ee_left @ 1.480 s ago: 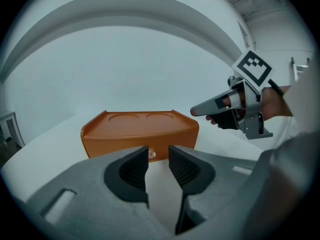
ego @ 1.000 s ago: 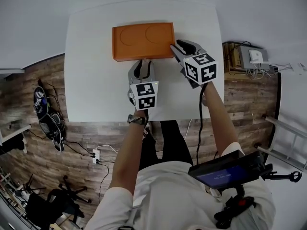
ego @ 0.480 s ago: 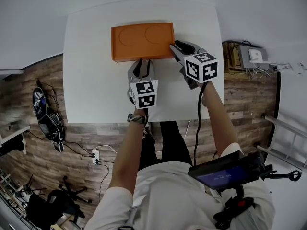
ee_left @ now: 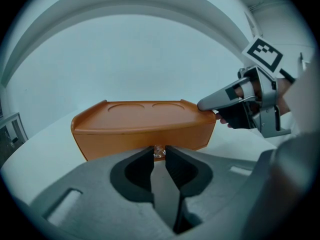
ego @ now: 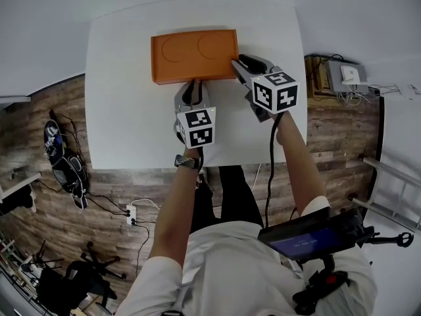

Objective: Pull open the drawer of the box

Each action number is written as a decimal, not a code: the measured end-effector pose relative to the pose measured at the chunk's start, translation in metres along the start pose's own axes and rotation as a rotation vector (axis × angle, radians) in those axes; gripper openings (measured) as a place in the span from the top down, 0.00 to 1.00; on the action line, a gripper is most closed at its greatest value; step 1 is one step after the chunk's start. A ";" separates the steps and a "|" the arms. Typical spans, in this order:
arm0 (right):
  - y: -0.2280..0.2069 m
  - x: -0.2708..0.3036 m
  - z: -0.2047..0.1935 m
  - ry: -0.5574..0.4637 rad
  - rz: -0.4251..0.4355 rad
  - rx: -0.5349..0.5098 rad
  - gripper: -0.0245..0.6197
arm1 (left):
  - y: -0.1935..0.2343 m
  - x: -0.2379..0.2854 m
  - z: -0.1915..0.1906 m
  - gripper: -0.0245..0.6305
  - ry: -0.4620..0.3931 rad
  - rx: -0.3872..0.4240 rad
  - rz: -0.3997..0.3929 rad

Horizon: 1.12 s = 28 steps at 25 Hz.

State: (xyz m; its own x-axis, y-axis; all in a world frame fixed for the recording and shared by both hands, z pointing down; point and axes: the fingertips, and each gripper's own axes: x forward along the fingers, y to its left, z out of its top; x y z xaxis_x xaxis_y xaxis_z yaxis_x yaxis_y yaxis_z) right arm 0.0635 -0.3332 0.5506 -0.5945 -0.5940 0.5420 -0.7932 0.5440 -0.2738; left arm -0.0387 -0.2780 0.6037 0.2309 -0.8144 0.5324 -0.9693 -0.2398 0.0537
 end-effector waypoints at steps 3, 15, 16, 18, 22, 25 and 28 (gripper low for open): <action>0.000 0.001 0.000 0.000 0.000 -0.005 0.79 | 0.001 0.000 0.000 0.85 -0.001 0.000 -0.002; 0.000 0.001 0.000 -0.025 0.004 0.047 0.78 | 0.000 -0.004 -0.001 0.85 0.001 0.012 0.011; 0.000 0.001 0.000 -0.026 0.002 0.049 0.78 | -0.001 -0.004 -0.001 0.85 0.000 0.014 0.012; -0.001 0.000 0.000 -0.027 0.001 0.051 0.78 | -0.002 -0.006 -0.002 0.85 -0.002 0.018 0.015; -0.002 0.001 0.000 -0.020 -0.003 0.043 0.78 | -0.003 -0.008 -0.003 0.85 0.000 0.014 0.014; -0.003 0.001 0.000 -0.019 -0.006 0.047 0.78 | -0.004 -0.008 -0.005 0.85 0.005 0.012 0.013; -0.005 0.001 0.000 -0.020 -0.011 0.050 0.78 | -0.006 -0.009 -0.006 0.85 0.006 0.007 0.013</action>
State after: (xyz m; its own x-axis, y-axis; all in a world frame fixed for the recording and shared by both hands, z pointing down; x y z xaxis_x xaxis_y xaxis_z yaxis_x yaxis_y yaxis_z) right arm 0.0664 -0.3366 0.5526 -0.5878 -0.6118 0.5293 -0.8050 0.5074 -0.3076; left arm -0.0359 -0.2658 0.6035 0.2179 -0.8141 0.5383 -0.9716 -0.2329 0.0412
